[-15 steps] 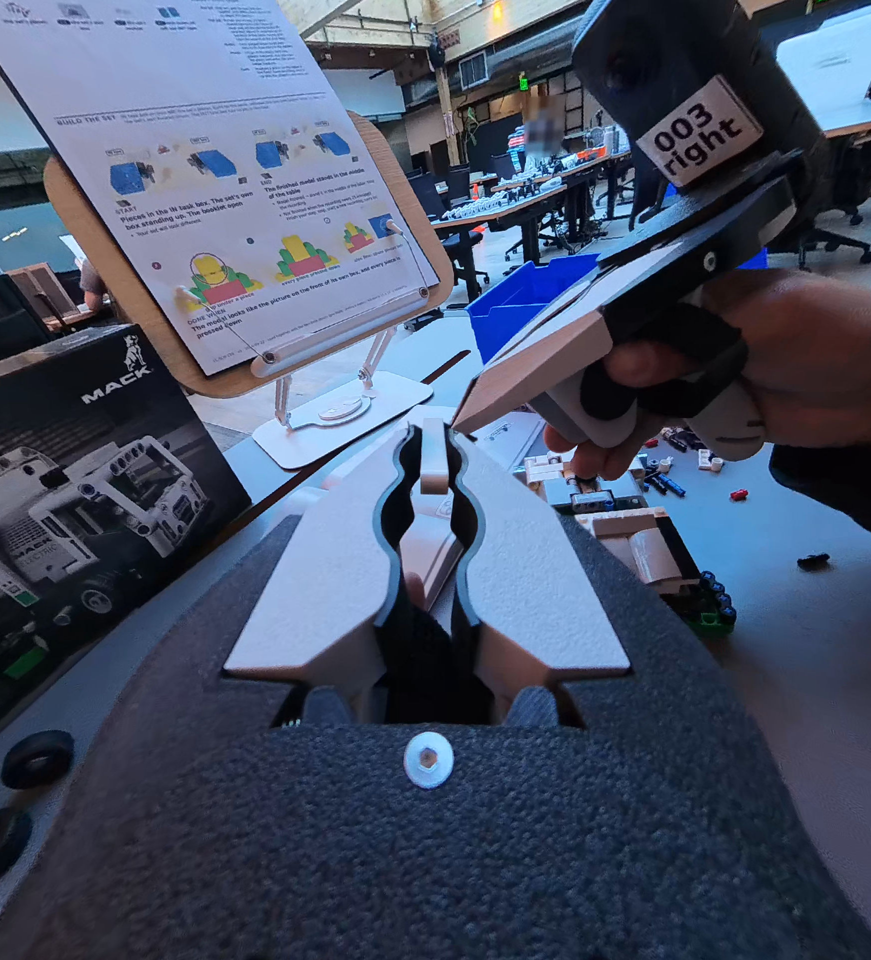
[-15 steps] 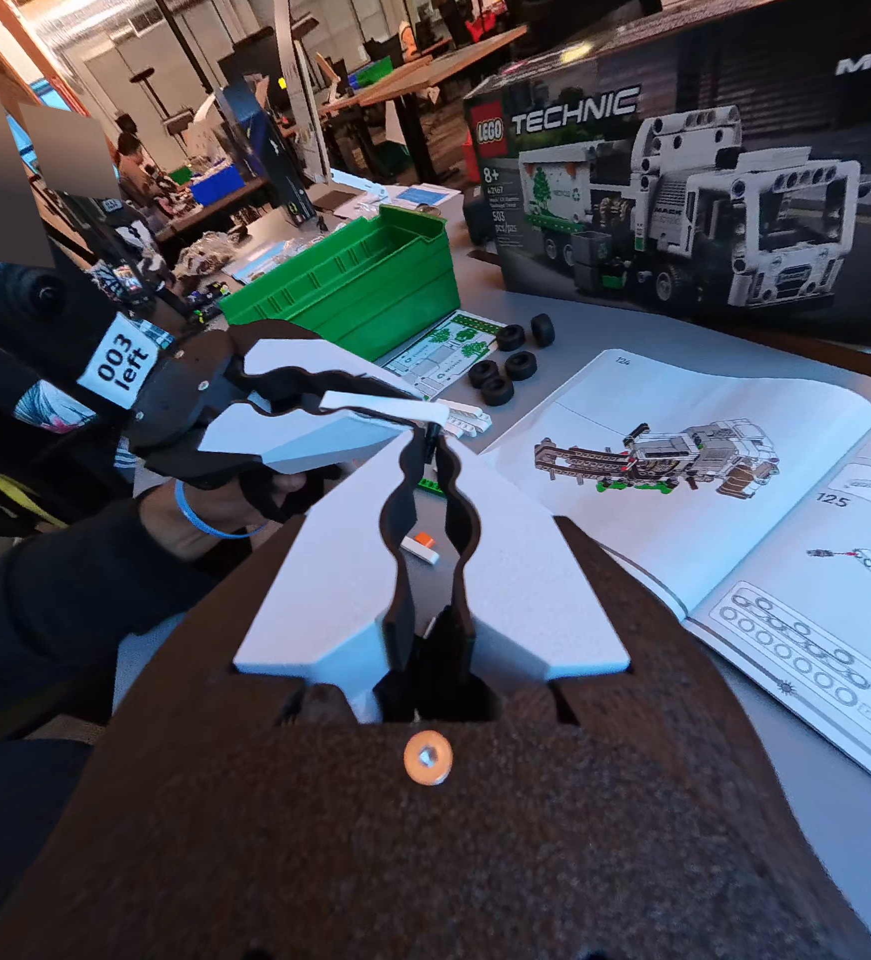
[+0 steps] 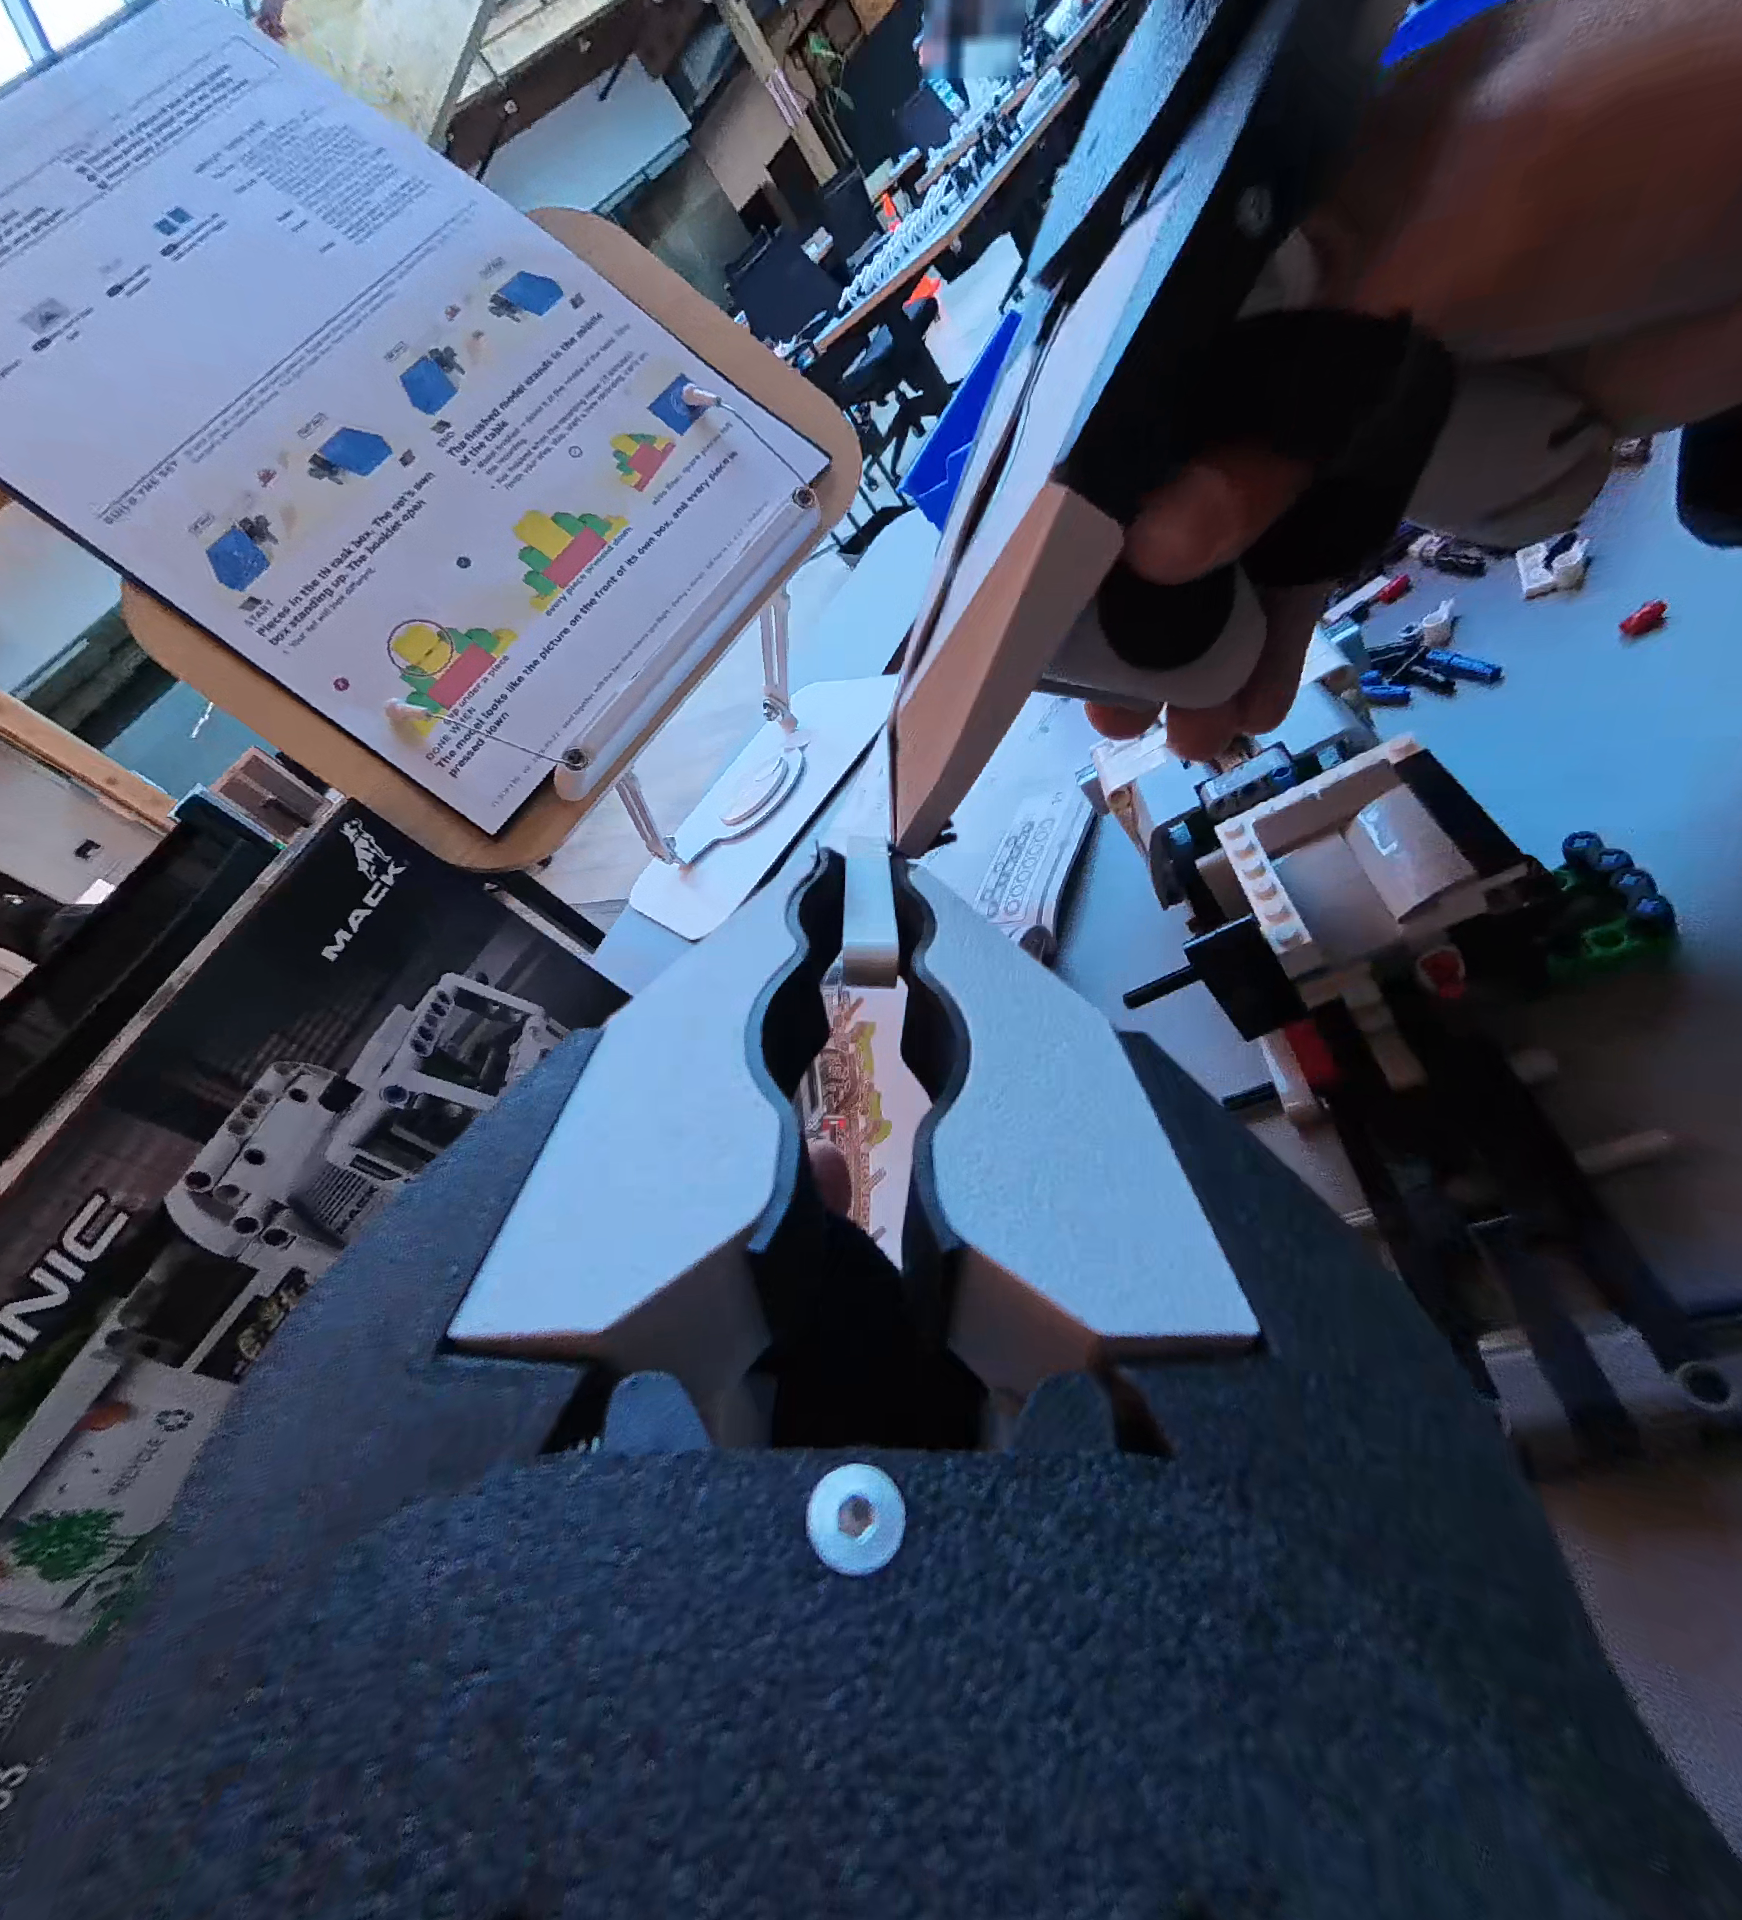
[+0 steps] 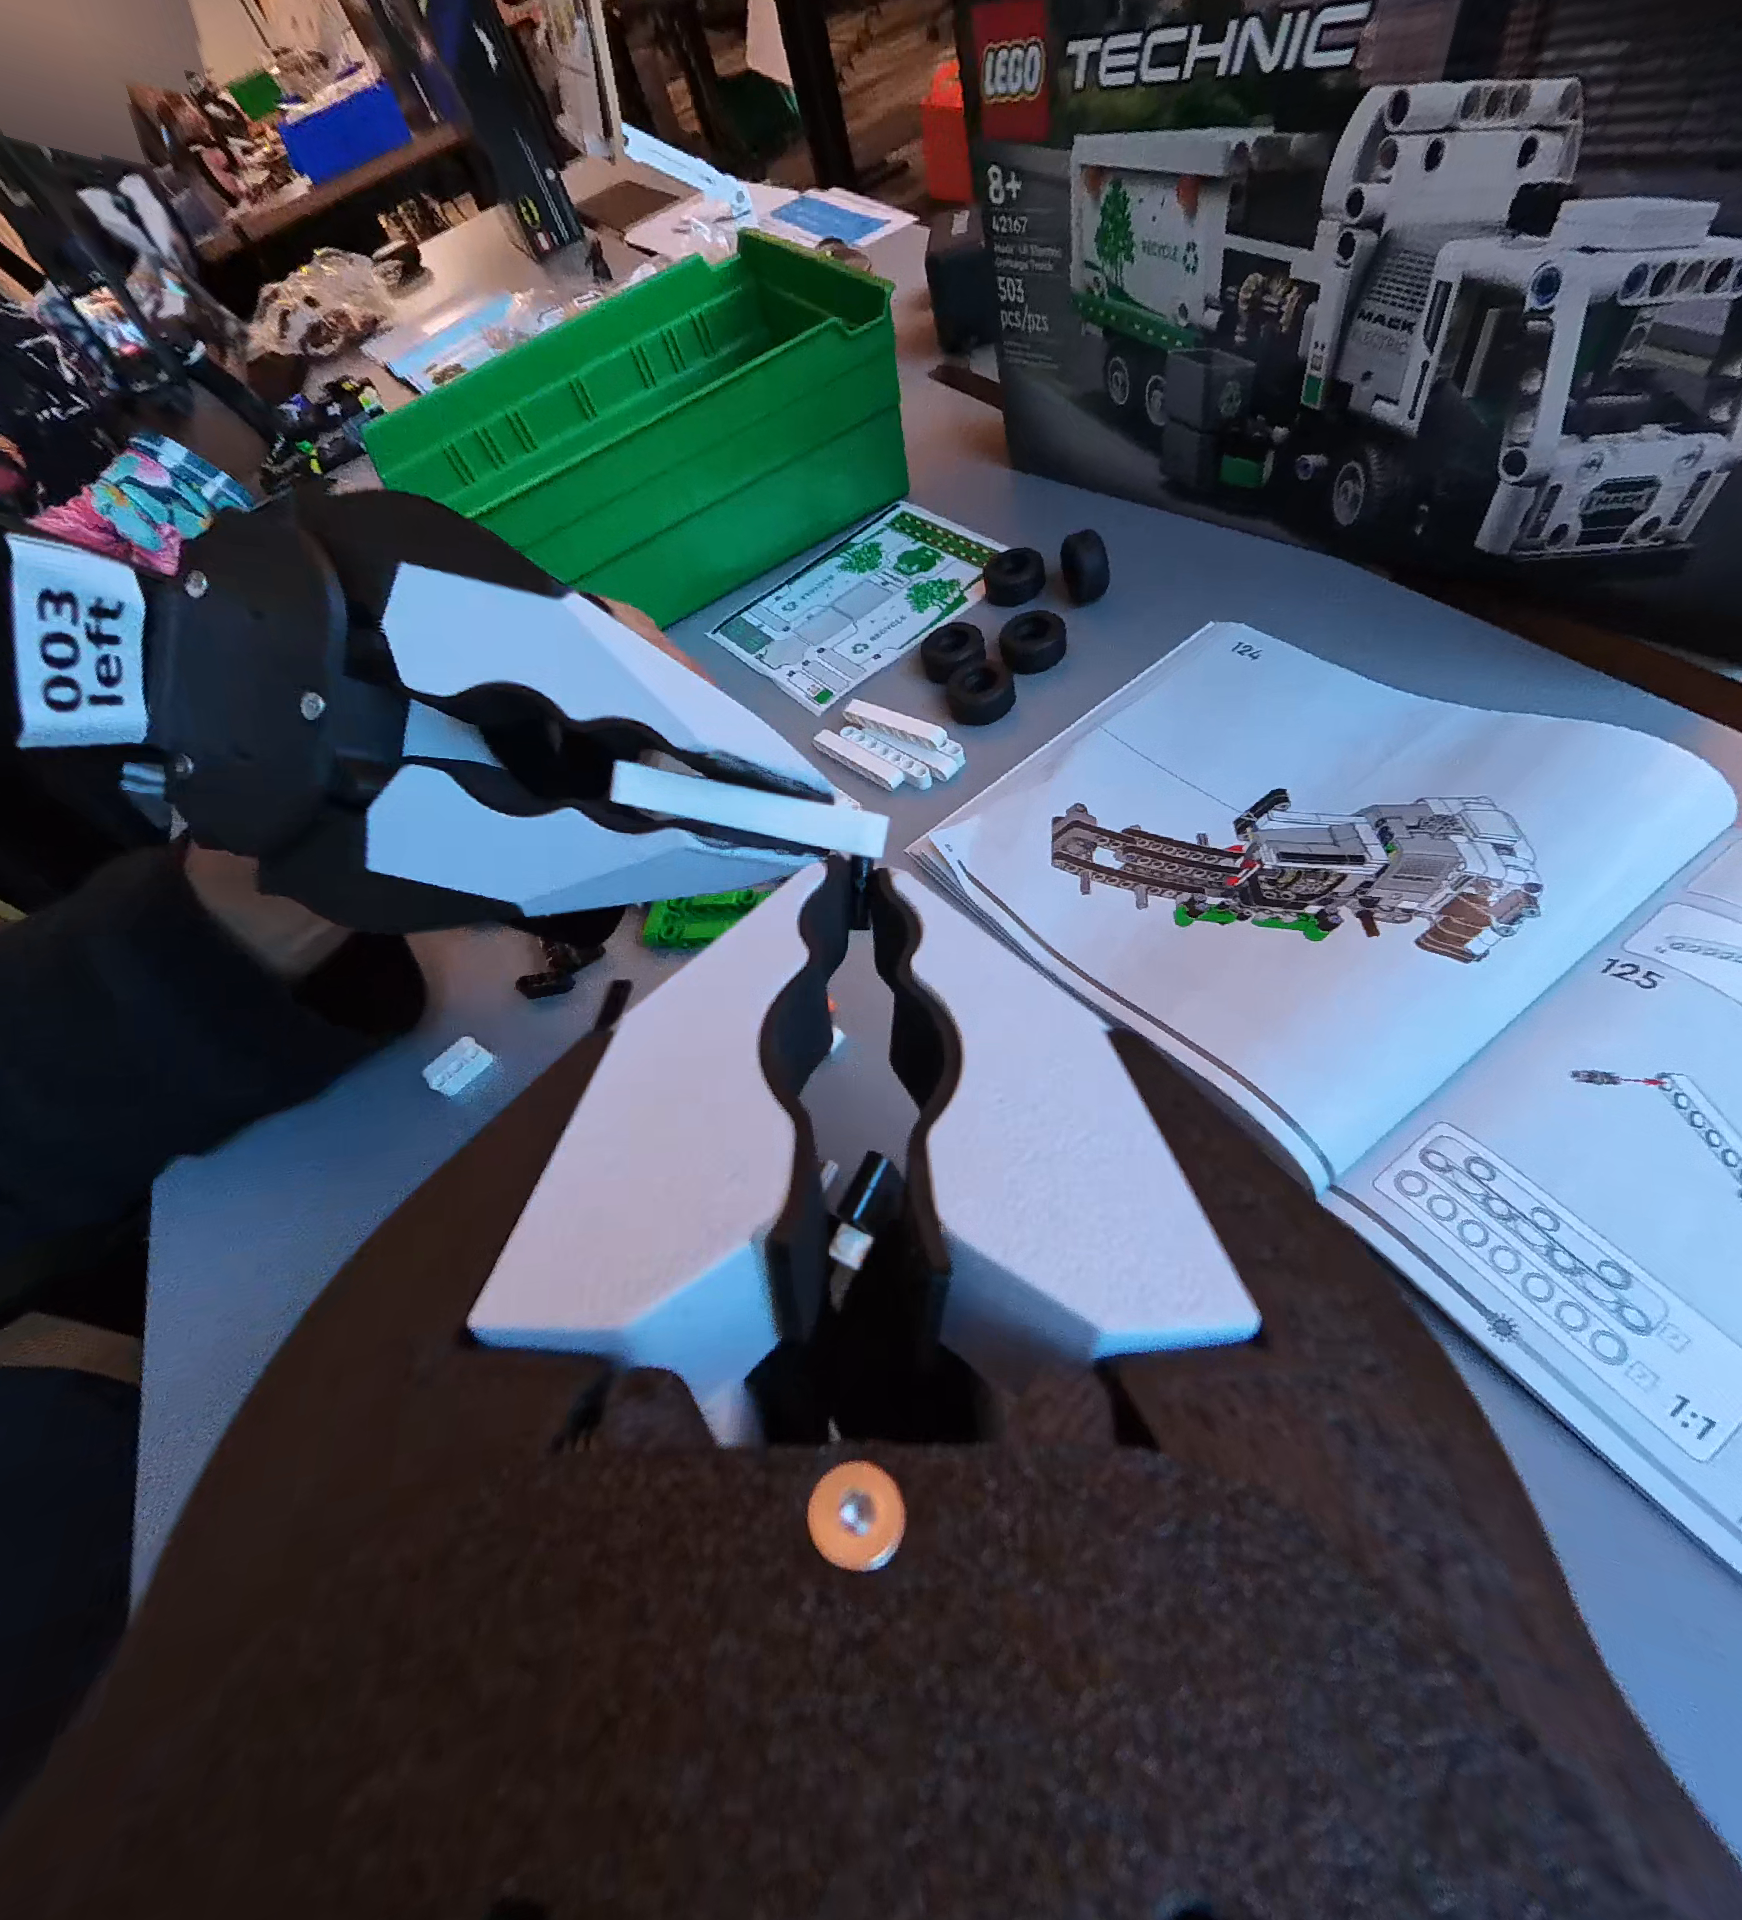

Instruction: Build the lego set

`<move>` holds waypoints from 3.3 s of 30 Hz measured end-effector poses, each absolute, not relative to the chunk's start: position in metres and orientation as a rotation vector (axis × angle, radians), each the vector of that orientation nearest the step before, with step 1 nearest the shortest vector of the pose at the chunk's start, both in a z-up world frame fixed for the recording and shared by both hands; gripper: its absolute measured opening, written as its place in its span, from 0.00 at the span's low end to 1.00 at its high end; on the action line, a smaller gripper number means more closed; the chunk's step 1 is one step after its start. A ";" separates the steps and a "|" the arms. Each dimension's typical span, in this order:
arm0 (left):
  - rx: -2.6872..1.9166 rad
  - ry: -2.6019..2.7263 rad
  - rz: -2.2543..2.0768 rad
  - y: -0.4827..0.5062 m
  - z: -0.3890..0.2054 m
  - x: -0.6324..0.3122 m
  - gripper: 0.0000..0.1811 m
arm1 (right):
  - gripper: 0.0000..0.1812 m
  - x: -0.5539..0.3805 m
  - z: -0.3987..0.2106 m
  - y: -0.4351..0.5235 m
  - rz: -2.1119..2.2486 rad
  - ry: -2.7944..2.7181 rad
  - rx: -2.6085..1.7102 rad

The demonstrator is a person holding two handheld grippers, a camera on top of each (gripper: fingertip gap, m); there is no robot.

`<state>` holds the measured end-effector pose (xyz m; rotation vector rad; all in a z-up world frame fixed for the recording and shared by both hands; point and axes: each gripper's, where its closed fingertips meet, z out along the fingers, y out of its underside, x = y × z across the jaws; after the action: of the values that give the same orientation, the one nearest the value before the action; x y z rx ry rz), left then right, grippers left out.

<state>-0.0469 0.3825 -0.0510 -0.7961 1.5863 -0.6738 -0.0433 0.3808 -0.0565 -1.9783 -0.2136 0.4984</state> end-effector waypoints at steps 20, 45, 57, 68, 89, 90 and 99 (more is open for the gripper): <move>-0.882 1.481 -0.657 0.387 -0.049 -0.039 0.04 | 0.01 -0.034 -0.050 0.388 0.455 -0.130 -1.903; -1.084 1.256 -0.754 0.418 -0.041 -0.040 0.04 | 0.01 0.007 0.011 0.337 0.221 -0.155 -1.667; -1.010 1.253 -0.754 0.402 -0.029 -0.051 0.03 | 0.03 -0.257 -0.161 0.051 0.348 -0.750 -2.003; -0.935 1.357 -0.663 0.382 -0.046 -0.040 0.04 | 0.08 -0.252 -0.247 0.017 0.331 -0.854 -2.254; -0.877 1.407 -1.006 0.321 -0.046 -0.070 0.03 | 0.02 -0.174 -0.081 0.131 0.509 -0.397 -1.838; -0.874 1.408 -1.020 0.319 -0.047 -0.073 0.03 | 0.02 -0.153 -0.070 0.156 0.529 -0.316 -1.813; -0.780 1.422 -0.946 0.300 -0.057 -0.081 0.03 | 0.01 -0.090 -0.088 0.282 0.735 0.006 -1.742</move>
<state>-0.0815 0.2996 -0.0572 -0.7795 1.4222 -0.9457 -0.0899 0.2819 -0.0885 -1.7418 0.0056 0.7349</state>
